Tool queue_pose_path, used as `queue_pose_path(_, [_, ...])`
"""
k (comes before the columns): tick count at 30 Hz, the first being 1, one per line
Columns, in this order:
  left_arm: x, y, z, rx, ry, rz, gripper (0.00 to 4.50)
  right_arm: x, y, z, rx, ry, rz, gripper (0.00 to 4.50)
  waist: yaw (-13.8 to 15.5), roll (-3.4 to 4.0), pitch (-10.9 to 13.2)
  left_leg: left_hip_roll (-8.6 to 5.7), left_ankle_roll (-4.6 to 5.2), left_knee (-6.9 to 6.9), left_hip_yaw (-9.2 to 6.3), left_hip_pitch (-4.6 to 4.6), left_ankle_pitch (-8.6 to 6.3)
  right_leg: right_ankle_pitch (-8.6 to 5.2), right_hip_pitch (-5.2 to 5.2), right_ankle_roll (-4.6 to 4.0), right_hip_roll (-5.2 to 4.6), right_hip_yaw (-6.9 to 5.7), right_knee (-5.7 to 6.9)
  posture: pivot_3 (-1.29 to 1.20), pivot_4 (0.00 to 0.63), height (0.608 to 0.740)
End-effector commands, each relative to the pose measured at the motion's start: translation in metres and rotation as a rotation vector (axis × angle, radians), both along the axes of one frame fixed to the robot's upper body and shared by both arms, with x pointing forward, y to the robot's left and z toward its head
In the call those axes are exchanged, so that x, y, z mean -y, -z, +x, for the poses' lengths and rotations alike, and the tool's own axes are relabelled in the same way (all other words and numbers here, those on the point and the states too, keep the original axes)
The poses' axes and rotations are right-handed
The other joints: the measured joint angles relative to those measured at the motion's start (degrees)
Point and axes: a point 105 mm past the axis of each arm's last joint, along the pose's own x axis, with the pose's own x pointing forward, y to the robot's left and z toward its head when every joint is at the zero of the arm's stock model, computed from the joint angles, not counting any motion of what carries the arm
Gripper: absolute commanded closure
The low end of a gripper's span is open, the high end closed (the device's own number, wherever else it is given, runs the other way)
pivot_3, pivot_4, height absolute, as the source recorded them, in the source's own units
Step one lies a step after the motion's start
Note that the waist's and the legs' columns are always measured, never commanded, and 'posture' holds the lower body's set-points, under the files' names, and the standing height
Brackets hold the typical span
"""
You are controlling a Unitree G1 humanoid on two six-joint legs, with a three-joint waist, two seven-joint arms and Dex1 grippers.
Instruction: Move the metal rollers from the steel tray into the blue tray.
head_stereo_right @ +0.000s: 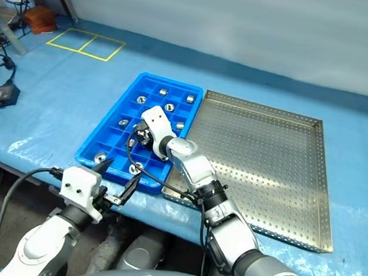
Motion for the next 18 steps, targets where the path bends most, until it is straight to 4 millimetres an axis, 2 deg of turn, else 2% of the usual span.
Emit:
queue_pose_path(1, [0.006,-0.016,-0.002,0.071,0.024,-0.009,0.13,-0.004,-0.025,0.004,0.071,-0.009,0.05,2.69,0.8,0.0,0.0,0.0,-0.01,0.0,0.0,-0.01,-0.01,-0.02,-0.01,-0.02,0.0,-0.04,0.0,0.57,0.15,0.74])
queue_pose_path(6, [0.008,-0.016,0.001,0.073,0.043,-0.012,0.13,0.005,-0.026,0.007,0.079,0.008,0.041,2.69,1.94,0.0,0.0,-0.01,-0.05,0.01,0.01,-0.07,-0.01,-0.05,-0.01,-0.08,-0.02,-0.29,-0.01,0.55,0.15,0.74])
queue_pose_path(16, [0.013,-0.014,0.003,0.065,0.072,-0.019,0.13,0.028,-0.011,0.016,0.047,0.084,0.0,2.69,2.71,0.0,0.0,-0.01,-0.2,0.0,-0.08,-0.14,-0.03,-0.12,0.01,-0.21,0.0,-0.57,0.01,0.51,0.15,0.74])
queue_pose_path(18, [0.015,-0.014,0.003,0.064,0.081,-0.021,0.13,0.028,-0.008,0.015,0.033,0.086,0.005,1.95,2.71,0.0,0.0,0.0,-0.21,0.0,-0.1,-0.14,-0.03,-0.12,0.01,-0.21,0.01,-0.59,0.01,0.51,0.15,0.74])
